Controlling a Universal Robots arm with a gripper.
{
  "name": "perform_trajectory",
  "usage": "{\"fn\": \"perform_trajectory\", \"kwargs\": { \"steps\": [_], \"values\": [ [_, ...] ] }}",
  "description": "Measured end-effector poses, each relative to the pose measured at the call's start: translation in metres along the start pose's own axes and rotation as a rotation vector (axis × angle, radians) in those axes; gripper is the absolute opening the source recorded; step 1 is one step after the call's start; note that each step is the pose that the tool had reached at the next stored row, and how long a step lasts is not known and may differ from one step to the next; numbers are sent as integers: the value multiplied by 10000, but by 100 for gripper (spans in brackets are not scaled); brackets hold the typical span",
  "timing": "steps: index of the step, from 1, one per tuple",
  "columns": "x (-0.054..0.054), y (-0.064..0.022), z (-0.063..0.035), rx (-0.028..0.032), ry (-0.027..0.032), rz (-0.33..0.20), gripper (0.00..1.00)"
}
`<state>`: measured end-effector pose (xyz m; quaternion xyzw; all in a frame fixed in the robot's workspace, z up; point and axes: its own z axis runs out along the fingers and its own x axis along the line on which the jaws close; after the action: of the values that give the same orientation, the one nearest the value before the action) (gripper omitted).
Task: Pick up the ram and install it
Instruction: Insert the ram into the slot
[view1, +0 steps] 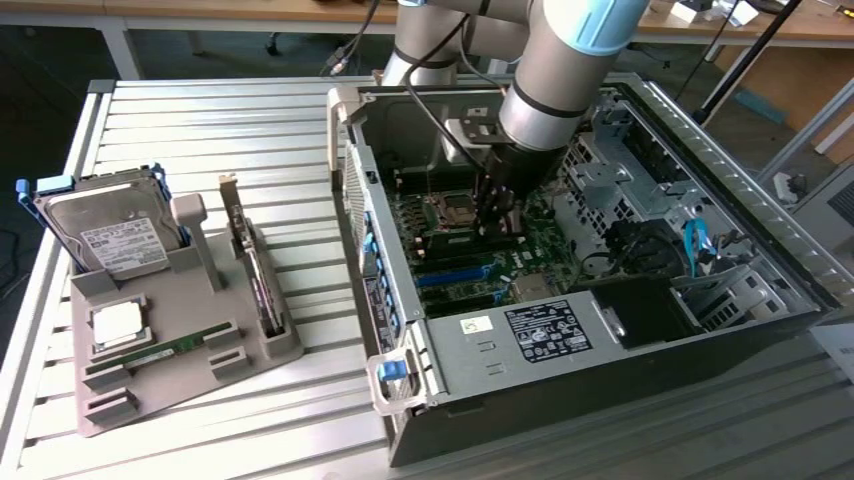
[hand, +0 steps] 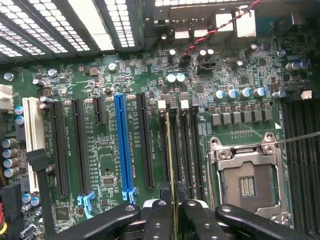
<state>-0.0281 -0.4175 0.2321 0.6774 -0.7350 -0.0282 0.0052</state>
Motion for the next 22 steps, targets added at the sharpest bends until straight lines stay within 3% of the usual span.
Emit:
{"fn": "perform_trajectory", "kwargs": {
  "steps": [19,22],
  "values": [
    [7,37,44,-1,3,-80,14],
    [13,37,42,-1,35,-78,14]
  ]
}}
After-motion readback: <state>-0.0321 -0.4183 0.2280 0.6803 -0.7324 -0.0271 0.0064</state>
